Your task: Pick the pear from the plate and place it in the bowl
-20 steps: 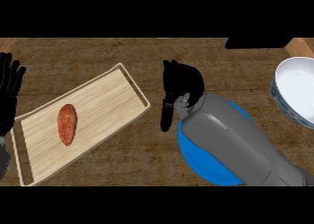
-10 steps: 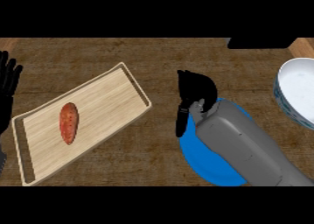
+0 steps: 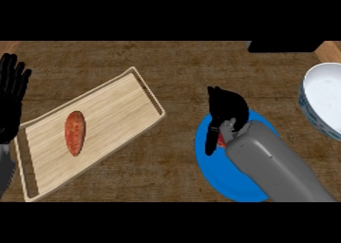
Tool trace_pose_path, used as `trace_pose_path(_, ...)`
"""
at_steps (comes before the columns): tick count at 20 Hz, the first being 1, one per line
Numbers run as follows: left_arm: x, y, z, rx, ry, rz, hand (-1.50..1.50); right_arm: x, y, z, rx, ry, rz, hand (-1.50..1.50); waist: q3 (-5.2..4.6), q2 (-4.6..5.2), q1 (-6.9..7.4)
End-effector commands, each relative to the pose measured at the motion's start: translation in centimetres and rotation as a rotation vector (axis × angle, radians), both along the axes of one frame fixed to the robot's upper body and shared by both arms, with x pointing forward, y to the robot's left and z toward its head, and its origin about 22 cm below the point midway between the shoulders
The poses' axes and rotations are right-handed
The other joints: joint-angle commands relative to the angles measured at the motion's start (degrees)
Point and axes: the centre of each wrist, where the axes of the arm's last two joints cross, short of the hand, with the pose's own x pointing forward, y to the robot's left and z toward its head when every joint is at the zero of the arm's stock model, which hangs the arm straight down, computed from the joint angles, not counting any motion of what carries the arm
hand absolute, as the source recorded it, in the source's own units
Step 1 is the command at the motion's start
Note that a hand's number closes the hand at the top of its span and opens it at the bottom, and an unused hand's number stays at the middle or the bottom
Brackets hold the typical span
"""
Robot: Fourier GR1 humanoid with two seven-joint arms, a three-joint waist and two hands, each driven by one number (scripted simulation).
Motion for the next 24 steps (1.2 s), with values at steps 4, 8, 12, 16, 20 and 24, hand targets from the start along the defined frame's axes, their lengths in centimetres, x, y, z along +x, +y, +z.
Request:
trace_pose_path(4,-0.4,0.7,0.9,0.004,0.0,0.006,0.0,-1.2,-1.0,-0.9,-0.061,0.027,-0.09,-1.5,0.03,0.03,0.54)
trace_pose_path(8,0.5,-0.4,0.7,-0.01,0.012,-0.007,0.0,-1.2,-0.9,-0.3,-0.048,0.033,-0.057,-1.5,0.03,0.09,0.45)
trace_pose_path(12,0.5,1.2,1.2,0.003,0.002,-0.015,0.0,-0.8,-0.2,-3.5,-0.099,0.058,-0.067,-1.5,0.02,0.14,0.86)
trace_pose_path(16,0.5,-0.8,0.3,-0.016,0.003,-0.017,0.0,-0.3,-2.1,-3.5,-0.08,0.067,-0.092,-1.5,0.03,0.13,0.58)
trace_pose_path(20,-1.4,-1.1,0.5,-0.02,-0.004,-0.009,0.0,-1.5,-2.0,-5.6,-0.085,0.081,-0.099,-1.5,0.04,0.01,0.88)
trace_pose_path(24,-0.3,-0.2,-0.4,0.002,0.004,0.0,0.0,-0.7,-3.1,-7.0,-0.091,0.078,-0.117,-1.5,0.04,0.16,0.72)
